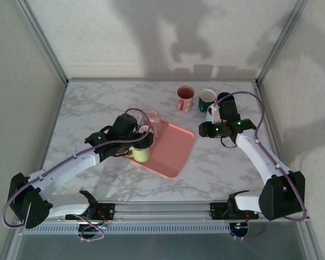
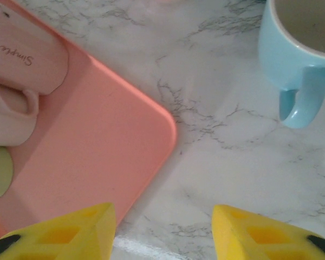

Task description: Turn the mug right side up

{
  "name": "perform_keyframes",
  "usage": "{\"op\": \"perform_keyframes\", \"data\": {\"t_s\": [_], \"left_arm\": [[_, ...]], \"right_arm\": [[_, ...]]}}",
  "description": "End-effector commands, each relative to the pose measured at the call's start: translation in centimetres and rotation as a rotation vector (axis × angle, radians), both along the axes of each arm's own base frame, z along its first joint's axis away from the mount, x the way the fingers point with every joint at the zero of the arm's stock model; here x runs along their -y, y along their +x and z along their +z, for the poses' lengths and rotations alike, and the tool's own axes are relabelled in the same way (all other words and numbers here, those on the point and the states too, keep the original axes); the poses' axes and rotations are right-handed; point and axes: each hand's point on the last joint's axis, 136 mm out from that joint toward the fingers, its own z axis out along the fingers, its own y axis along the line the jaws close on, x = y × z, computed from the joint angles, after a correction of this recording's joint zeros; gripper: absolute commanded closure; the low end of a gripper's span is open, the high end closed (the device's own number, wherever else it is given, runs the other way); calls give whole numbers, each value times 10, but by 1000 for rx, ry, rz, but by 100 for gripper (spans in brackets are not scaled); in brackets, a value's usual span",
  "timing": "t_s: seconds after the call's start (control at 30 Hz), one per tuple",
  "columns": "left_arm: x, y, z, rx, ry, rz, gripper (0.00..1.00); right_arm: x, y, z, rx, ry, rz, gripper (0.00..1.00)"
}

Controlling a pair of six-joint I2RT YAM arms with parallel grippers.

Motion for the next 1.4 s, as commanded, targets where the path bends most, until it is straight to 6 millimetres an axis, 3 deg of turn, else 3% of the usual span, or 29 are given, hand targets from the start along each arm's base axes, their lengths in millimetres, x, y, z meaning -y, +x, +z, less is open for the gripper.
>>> {"op": "perform_keyframes", "data": {"t_s": [0.0,0.43,0.77,1.03,1.27,1.37], "left_arm": [[-6,-16,-14,-97,-39,15,24],[-34,-19,-58,-175,-11,79,21],[-22,-25,-72,-223,-56,10,21],[2,-25,-57,-221,-189,-48,22],[38,-28,-43,-223,-289,-151,24],[51,-32,-28,-194,-342,-230,26]], "right_arm": [[-6,-3,16,12,38,31,49],[-14,-5,22,4,93,40,48],[-17,-2,25,9,106,43,48],[-17,-3,23,4,100,49,48],[-18,-2,27,16,120,49,48],[-20,-2,30,16,136,52,48]]}}
